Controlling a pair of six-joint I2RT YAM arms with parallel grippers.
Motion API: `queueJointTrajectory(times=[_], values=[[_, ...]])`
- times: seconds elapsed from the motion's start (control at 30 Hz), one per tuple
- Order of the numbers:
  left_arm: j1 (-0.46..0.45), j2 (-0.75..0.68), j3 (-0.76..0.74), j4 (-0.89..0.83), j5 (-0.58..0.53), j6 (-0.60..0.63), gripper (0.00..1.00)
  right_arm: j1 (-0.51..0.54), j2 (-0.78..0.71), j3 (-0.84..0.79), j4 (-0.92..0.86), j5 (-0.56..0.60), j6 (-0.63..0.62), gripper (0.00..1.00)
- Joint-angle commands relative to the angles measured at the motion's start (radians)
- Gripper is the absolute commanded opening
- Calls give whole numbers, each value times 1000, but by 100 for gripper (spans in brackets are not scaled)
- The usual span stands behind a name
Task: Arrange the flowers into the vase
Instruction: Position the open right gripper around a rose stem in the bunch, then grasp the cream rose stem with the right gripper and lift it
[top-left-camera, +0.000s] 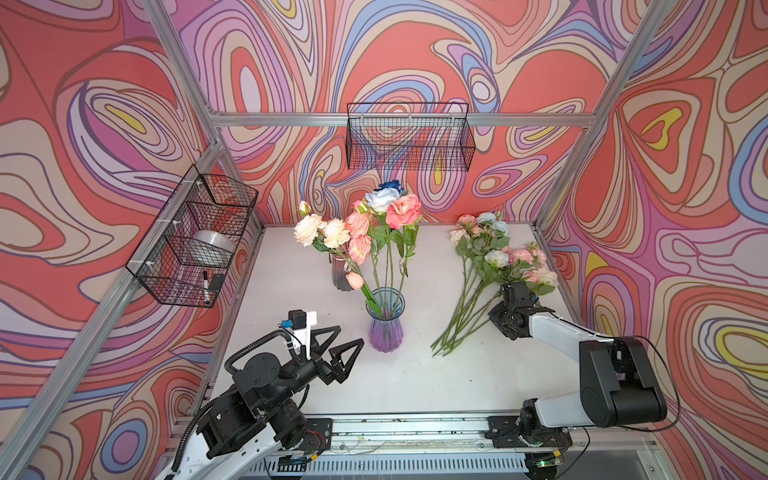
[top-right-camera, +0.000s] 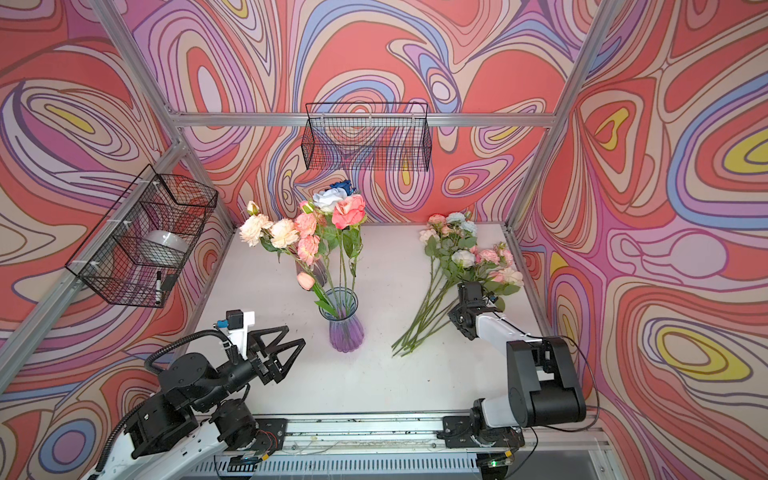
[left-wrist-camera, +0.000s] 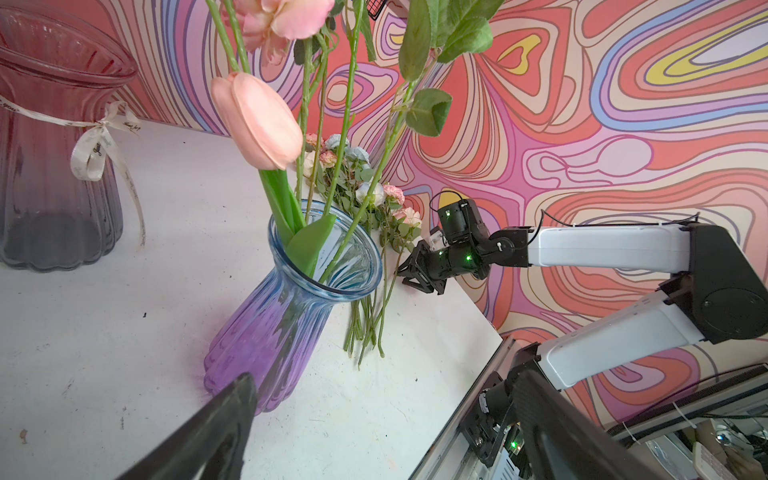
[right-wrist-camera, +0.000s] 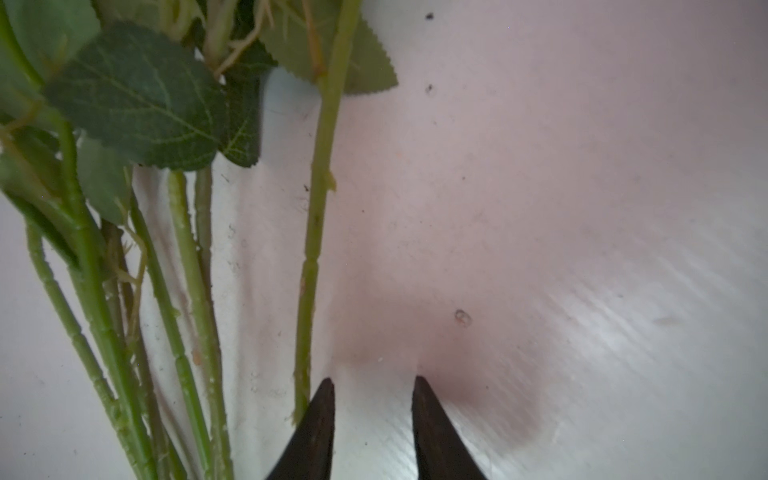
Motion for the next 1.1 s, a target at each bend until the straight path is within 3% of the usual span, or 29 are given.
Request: queueJointTrajectory(times=[0.0, 0.2, 0.57, 0.67, 0.97, 1.07], values=[[4, 8, 4, 22, 7, -3, 99, -6, -98, 0, -44, -11, -23, 37], [4, 29, -16, 60, 18, -10, 99, -5, -215, -9, -64, -1, -40, 46], [5, 0, -7, 32, 3, -9, 98, -5, 35, 56, -7, -1, -14, 47], [4, -12, -7, 24, -2, -7, 99, -5, 61, 70, -14, 13, -14, 41], [4, -21, -12, 26, -1, -3, 99, -6, 15, 97, -111, 116, -73, 5], [5, -26, -11, 26, 0, -1, 99, -6, -22, 106, -148, 156, -99, 0]])
